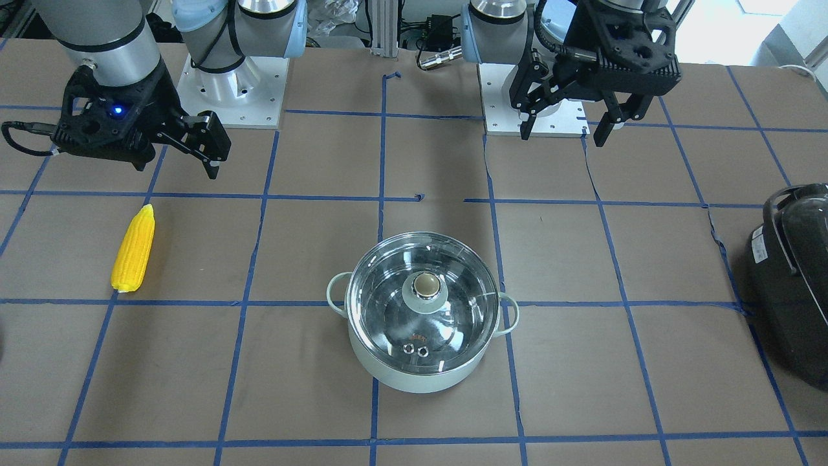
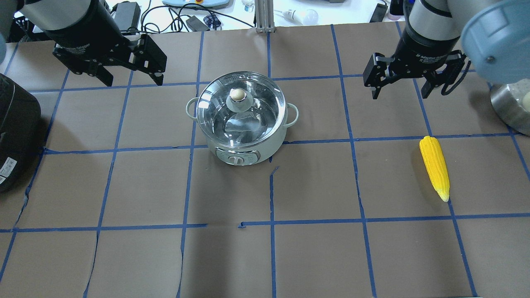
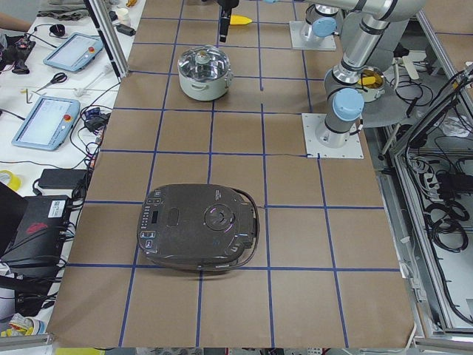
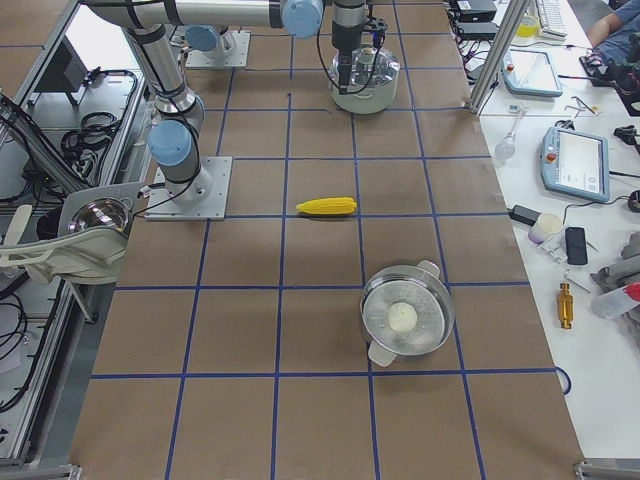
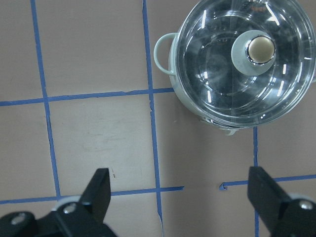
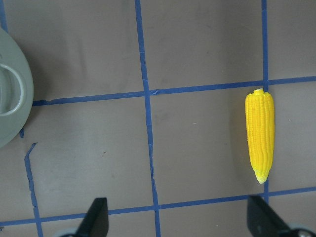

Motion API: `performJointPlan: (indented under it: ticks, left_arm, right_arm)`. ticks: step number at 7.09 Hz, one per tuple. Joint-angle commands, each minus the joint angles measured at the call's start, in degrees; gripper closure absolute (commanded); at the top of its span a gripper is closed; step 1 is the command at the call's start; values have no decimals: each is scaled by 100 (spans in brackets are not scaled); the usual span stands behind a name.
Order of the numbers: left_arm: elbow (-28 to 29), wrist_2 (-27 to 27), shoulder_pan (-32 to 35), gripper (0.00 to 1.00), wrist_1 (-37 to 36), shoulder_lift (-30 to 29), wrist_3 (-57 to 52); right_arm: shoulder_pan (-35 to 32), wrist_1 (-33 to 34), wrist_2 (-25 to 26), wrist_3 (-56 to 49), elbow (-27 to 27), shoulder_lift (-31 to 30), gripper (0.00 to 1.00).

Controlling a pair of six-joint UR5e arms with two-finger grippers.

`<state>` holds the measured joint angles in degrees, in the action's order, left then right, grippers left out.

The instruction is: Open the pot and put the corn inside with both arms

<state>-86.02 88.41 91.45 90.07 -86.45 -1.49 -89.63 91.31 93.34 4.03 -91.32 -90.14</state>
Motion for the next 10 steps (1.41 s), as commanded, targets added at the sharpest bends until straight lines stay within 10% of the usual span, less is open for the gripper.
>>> performJointPlan:
  ticks: [1,10]
  left_arm:
    - [50,96,-57,0,98,32,0]
    - [15,361,-145,0,107,14,9]
  right_arm:
    - [-2,1,0,-7,0,5,0]
    - [-2,18,0,1,-26,5,0]
